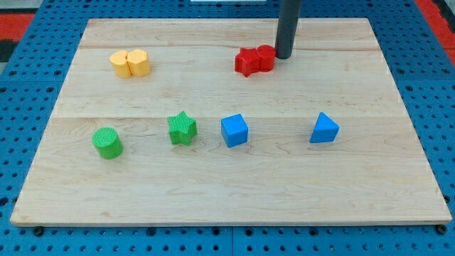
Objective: Push blue triangle to the center
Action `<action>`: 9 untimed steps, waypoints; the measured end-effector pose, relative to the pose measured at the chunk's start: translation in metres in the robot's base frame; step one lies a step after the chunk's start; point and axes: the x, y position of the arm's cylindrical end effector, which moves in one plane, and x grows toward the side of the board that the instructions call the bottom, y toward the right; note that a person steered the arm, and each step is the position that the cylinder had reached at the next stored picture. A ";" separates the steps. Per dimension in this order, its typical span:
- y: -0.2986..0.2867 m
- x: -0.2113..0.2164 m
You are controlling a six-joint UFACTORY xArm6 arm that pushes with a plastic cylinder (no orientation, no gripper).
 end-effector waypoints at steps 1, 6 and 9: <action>0.021 0.000; 0.116 0.164; -0.027 0.176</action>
